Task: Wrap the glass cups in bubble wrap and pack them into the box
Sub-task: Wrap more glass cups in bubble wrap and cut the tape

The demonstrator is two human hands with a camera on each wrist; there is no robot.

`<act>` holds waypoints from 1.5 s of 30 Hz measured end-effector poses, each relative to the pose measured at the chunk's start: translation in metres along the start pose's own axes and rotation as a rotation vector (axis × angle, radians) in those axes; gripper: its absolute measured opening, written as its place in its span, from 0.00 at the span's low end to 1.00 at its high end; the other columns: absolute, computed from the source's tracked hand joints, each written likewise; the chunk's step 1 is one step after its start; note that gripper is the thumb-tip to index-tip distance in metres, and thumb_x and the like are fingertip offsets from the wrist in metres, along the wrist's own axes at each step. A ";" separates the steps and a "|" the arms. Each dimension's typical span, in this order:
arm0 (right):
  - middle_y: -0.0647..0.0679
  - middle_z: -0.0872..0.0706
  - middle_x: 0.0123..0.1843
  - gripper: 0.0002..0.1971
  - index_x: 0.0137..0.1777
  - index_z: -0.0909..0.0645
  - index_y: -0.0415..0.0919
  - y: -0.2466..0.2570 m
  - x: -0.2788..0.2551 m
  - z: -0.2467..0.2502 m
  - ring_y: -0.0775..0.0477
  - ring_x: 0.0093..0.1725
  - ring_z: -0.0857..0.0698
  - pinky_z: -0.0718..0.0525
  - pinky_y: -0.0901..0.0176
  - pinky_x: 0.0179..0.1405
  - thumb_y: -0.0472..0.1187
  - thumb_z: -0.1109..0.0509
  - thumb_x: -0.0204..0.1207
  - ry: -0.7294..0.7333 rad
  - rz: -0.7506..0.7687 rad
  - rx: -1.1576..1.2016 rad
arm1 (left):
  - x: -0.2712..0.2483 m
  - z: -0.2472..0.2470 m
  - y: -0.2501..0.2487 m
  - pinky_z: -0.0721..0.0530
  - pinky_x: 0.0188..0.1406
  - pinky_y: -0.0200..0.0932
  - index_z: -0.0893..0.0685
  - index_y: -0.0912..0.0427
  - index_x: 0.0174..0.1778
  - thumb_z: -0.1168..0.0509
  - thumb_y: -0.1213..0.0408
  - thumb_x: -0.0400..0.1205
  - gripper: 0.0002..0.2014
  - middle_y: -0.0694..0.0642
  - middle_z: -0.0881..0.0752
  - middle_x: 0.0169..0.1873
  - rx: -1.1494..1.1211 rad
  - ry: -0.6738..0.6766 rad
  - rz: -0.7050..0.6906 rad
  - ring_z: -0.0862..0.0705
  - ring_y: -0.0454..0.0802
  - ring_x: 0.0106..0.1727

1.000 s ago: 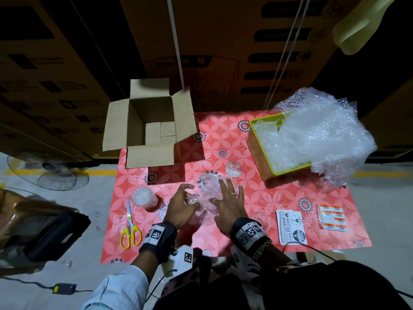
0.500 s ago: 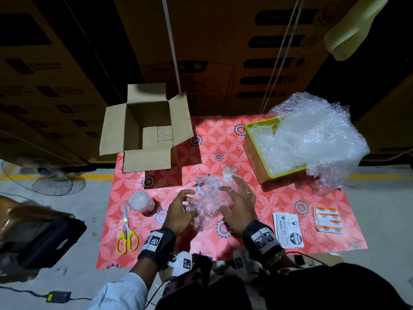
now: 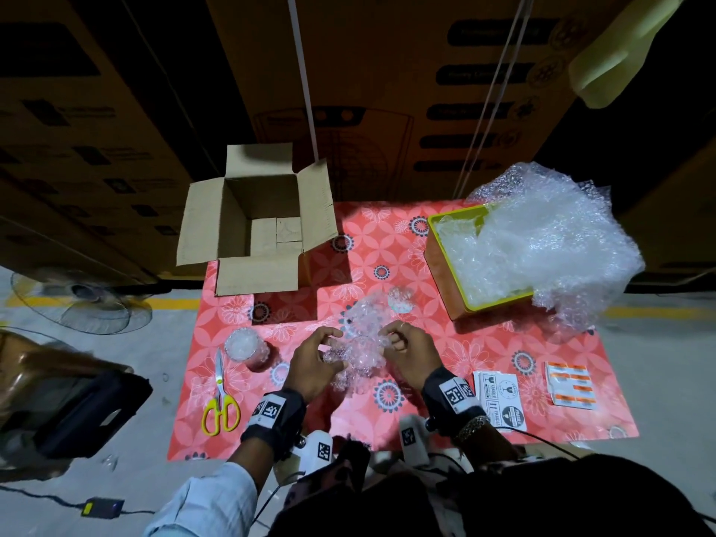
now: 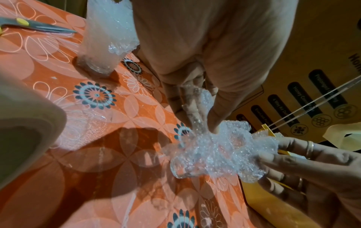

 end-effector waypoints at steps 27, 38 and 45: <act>0.49 0.34 0.85 0.17 0.66 0.12 0.41 0.007 -0.012 -0.024 0.45 0.79 0.33 0.29 0.66 0.74 0.34 0.39 0.86 0.142 0.131 -0.436 | -0.015 0.010 -0.018 0.14 0.41 0.44 0.13 0.54 0.47 0.22 0.74 0.77 0.11 0.48 0.11 0.40 -0.098 -0.031 -0.114 0.14 0.46 0.35; 0.49 0.27 0.79 0.13 0.55 0.11 0.41 0.001 -0.010 -0.017 0.44 0.77 0.28 0.24 0.52 0.75 0.29 0.37 0.83 0.100 0.142 -0.312 | -0.007 -0.024 -0.018 0.23 0.39 0.47 0.12 0.51 0.54 0.34 0.61 0.82 0.08 0.48 0.26 0.46 0.671 0.200 -0.244 0.15 0.56 0.44; 0.46 0.23 0.75 0.28 0.82 0.30 0.53 0.008 0.010 -0.010 0.45 0.70 0.21 0.19 0.45 0.73 0.34 0.36 0.84 0.039 0.081 -0.218 | -0.008 -0.029 -0.016 0.18 0.46 0.54 0.17 0.54 0.57 0.35 0.61 0.81 0.10 0.51 0.23 0.51 0.708 0.268 -0.225 0.16 0.59 0.48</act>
Point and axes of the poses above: each hand's wrist, its own x-axis towards the middle knuckle, its own z-axis out of the back of the hand, y = z × x, the point moved 7 cm from there along x, towards the middle knuckle
